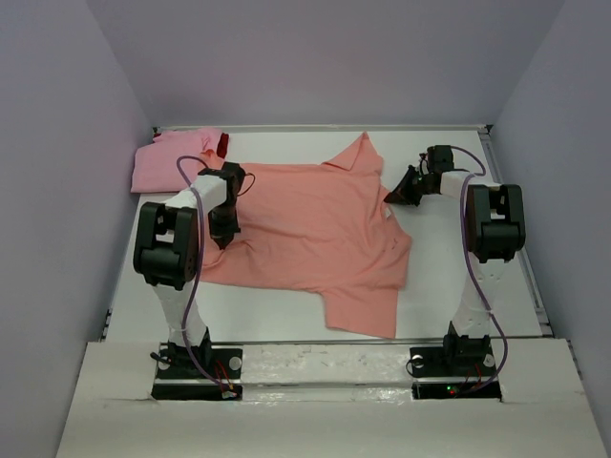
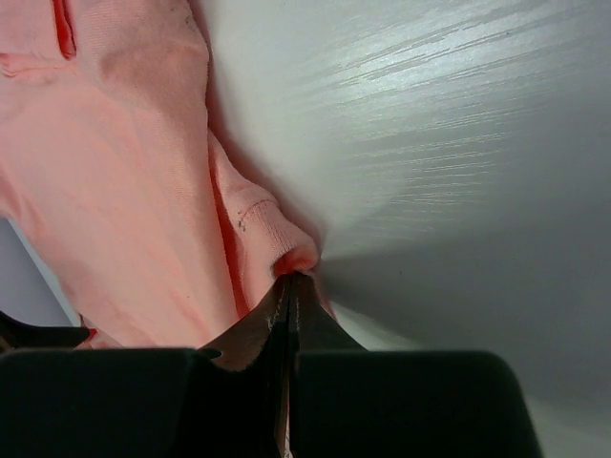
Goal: Fold and stack the t-shirts
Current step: Flatten out the tshirt
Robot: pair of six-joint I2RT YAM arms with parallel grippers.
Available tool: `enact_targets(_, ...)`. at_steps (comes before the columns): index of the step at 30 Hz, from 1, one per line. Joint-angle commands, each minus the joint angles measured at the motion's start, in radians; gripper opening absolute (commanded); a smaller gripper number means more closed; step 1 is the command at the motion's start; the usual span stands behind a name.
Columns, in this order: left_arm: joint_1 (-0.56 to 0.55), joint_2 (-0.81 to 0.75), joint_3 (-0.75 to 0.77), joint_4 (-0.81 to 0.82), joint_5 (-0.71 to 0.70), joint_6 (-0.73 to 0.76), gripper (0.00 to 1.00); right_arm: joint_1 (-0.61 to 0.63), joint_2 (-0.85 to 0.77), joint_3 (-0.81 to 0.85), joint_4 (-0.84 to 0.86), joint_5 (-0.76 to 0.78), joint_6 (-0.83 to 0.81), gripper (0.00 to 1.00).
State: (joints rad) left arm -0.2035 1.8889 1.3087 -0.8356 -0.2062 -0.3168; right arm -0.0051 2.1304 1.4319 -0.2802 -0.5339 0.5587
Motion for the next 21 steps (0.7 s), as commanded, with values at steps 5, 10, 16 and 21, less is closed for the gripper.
enact_targets(5, 0.024, -0.014, 0.026, -0.062, -0.084, -0.033, 0.0, 0.007, 0.017, 0.041, -0.002, 0.014, -0.006, 0.0)
enact_targets(10, 0.124, -0.065, 0.014, -0.057, -0.072, -0.028, 0.0, 0.007, 0.023, 0.055, -0.027, 0.049, -0.011, 0.0)
enact_targets(16, 0.275, -0.085, 0.018, -0.048, -0.028, -0.008, 0.0, -0.012, 0.039, 0.091, -0.045, 0.068, -0.013, 0.0)
enact_targets(21, 0.308, -0.079, 0.018, -0.048, -0.039, -0.011, 0.0, -0.021, 0.042, 0.108, -0.071, 0.086, -0.023, 0.0)
